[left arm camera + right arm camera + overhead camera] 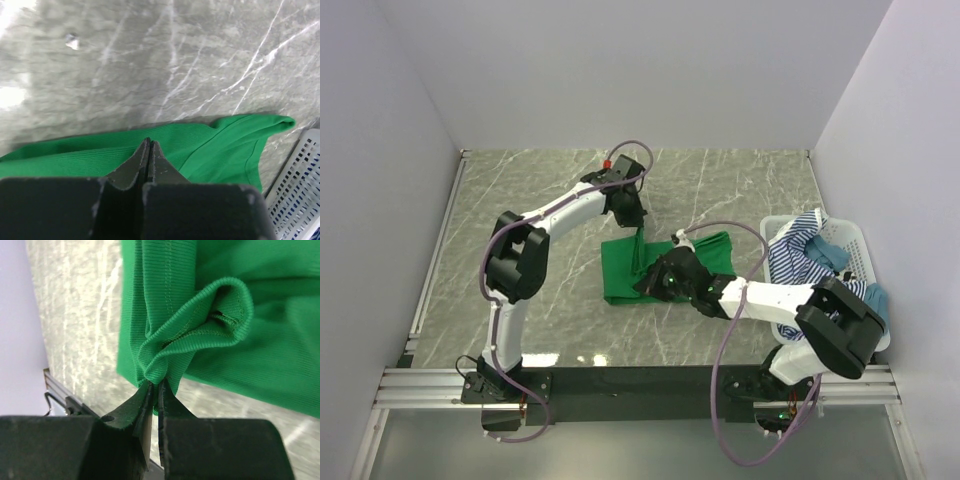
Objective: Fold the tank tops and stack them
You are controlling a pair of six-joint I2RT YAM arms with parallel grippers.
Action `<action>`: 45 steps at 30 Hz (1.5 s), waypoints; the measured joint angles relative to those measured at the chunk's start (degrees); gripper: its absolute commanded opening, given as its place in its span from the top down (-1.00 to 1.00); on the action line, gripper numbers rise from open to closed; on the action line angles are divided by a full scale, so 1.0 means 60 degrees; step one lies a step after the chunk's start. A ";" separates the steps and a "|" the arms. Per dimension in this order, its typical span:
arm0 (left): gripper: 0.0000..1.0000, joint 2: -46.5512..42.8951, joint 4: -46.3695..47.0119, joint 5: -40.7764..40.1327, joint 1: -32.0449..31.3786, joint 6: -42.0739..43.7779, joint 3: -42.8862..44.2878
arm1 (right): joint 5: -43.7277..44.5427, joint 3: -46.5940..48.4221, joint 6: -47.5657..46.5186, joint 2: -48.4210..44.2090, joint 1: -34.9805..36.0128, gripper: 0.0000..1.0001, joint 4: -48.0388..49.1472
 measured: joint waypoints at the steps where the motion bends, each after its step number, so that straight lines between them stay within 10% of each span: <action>1: 0.99 0.0084 -0.0004 0.0004 -0.0040 -0.0040 0.0073 | 0.0033 -0.0117 0.0011 -0.0080 -0.0044 1.00 -0.0011; 15: 0.98 0.0841 0.0011 0.0040 -0.0474 -0.0302 0.0871 | 0.0215 -0.1333 0.0182 -0.0984 -0.0517 0.79 0.0142; 19: 0.54 0.0951 0.0036 0.0076 -0.0499 -0.0270 0.0900 | 0.0222 -0.1486 0.0251 -0.1162 -0.0590 0.20 0.0146; 26: -0.11 0.0943 0.0951 0.0375 -0.0477 -0.0025 0.0892 | 0.0328 -0.1708 0.0248 -0.2503 -0.0703 -0.02 -0.0594; 45: -0.09 -0.2994 0.2033 0.0707 0.1209 0.0127 -0.3286 | 0.1570 0.0707 -0.1155 -0.0816 -0.0940 -0.17 -0.3231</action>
